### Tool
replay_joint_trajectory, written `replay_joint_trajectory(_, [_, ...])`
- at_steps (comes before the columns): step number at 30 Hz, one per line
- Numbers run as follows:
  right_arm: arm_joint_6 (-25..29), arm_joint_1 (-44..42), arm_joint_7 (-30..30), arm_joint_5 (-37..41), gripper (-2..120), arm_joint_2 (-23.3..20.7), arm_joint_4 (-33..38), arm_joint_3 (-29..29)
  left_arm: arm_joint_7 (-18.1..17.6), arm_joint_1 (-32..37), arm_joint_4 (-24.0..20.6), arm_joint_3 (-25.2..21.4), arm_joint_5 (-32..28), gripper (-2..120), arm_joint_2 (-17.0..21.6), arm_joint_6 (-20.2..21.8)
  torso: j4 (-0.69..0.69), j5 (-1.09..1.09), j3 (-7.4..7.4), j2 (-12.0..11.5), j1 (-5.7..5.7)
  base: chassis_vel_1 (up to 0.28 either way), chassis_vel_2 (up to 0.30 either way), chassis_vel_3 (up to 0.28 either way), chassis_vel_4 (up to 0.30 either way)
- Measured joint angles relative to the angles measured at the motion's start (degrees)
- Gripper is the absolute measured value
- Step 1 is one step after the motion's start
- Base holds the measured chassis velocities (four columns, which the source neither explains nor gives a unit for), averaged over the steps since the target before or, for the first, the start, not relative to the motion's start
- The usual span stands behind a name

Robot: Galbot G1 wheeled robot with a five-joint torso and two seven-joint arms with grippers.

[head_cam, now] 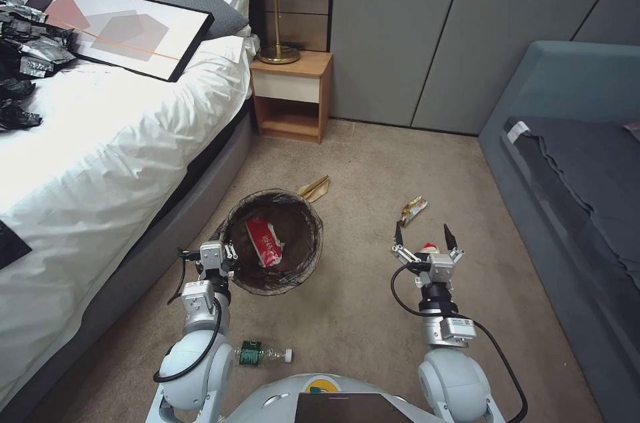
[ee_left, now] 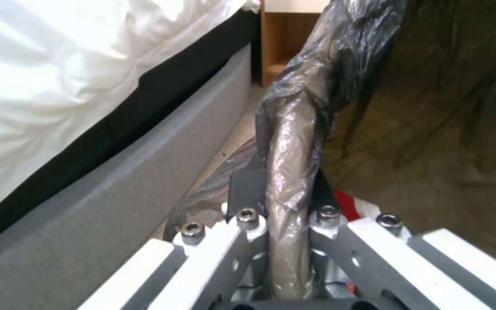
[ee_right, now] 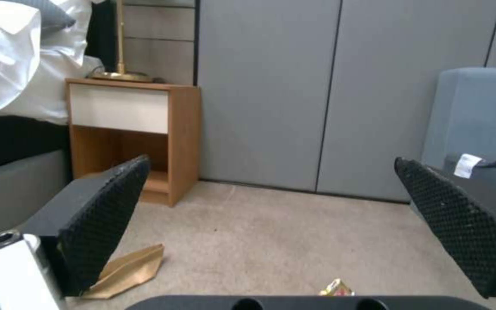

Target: Pick up the trash bin, then pick up the garbage from the floor and place it into the trash bin.

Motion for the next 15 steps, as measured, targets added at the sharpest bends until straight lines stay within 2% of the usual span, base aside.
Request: replay_joint_trajectory(15, [0.0,0.2,0.2,0.0,100,0.0,-0.7,0.1,0.0,-0.1,0.1,0.0,0.0,0,0.0,0.1,0.00,0.00,0.00,0.0,0.00,-0.096,0.089,0.088,-0.085])
